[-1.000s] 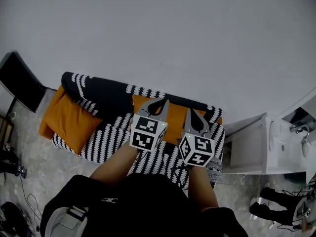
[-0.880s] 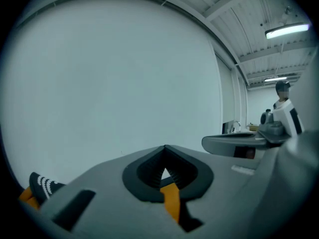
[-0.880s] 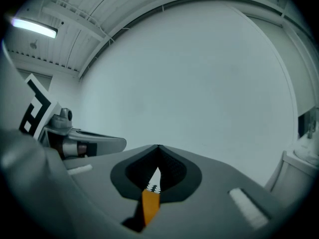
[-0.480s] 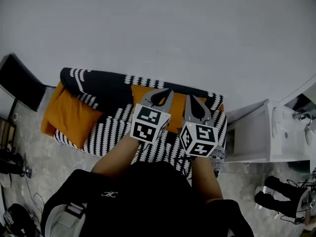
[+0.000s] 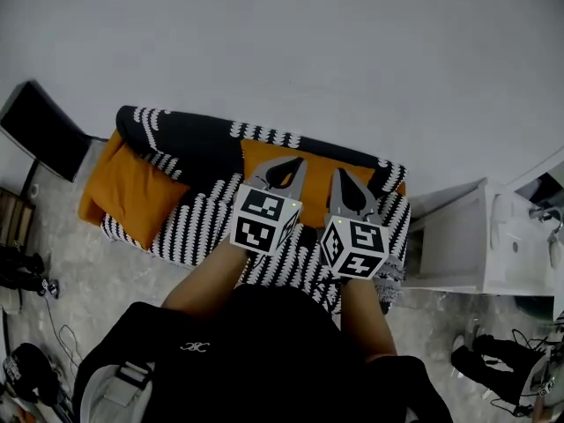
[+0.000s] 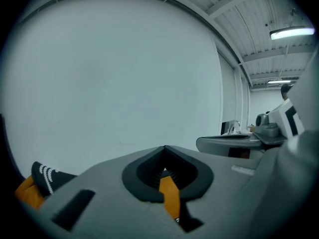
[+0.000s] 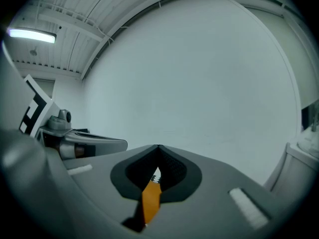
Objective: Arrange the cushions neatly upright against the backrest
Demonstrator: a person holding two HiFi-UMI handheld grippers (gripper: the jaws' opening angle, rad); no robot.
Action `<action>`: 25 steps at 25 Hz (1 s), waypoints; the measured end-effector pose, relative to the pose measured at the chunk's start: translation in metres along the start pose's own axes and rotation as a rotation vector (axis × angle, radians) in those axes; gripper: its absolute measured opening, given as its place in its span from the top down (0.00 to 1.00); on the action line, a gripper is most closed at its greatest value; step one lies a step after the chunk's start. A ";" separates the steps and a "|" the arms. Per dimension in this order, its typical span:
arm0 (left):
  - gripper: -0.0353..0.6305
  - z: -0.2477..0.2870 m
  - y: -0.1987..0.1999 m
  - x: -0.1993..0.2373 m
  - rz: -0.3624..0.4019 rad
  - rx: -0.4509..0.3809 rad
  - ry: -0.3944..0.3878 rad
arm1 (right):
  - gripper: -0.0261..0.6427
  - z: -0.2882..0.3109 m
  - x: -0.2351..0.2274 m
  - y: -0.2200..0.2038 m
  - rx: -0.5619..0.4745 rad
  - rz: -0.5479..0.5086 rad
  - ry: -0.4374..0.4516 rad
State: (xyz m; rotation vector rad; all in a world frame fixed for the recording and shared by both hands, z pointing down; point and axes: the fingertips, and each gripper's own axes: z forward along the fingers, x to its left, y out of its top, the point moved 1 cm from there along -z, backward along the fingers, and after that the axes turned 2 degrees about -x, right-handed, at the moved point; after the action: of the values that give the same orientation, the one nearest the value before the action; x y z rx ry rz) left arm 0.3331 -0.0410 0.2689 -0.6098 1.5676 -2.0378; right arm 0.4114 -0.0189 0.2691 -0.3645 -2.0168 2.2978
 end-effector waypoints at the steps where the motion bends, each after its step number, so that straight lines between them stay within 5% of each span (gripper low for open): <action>1: 0.93 -0.002 -0.003 0.001 -0.006 0.006 0.018 | 0.95 0.001 0.002 -0.003 0.005 0.002 0.015; 10: 0.93 -0.054 -0.046 0.063 -0.077 0.079 0.258 | 0.95 0.037 0.070 -0.035 0.056 0.032 0.235; 25: 0.93 -0.254 -0.097 0.203 -0.243 0.022 0.668 | 0.95 0.057 0.307 -0.075 0.142 -0.075 0.641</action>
State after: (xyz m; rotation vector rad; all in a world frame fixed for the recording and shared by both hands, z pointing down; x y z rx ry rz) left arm 0.0073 0.0431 0.3121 -0.0998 1.8899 -2.6140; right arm 0.0934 -0.0013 0.3074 -0.8630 -1.5130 1.9191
